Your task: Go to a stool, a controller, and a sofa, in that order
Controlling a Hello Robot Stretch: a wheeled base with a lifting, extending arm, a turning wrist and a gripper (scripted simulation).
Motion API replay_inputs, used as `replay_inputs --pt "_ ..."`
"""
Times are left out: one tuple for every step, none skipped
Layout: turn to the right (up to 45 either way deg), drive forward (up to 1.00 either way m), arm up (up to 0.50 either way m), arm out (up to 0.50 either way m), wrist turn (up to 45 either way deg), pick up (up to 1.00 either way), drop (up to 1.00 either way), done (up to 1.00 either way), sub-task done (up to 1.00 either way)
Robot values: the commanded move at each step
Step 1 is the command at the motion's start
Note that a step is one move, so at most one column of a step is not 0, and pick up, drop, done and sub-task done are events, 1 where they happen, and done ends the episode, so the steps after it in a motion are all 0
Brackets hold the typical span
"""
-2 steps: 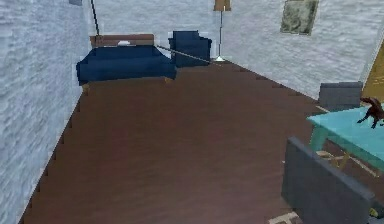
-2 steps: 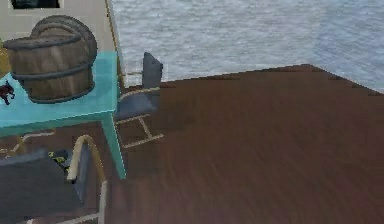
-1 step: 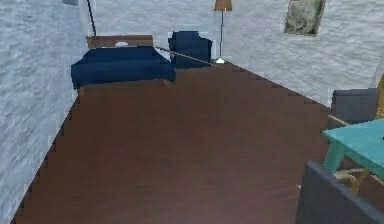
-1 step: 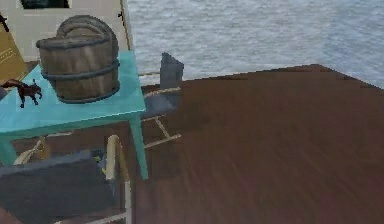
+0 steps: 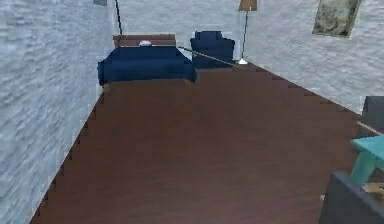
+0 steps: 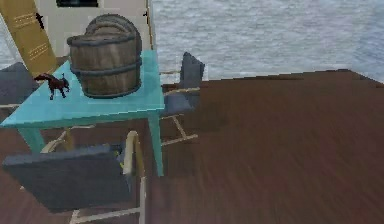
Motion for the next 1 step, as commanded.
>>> replay_inputs --pt "0.0 0.75 0.0 0.0 0.0 0.0 0.0 0.0 0.0"
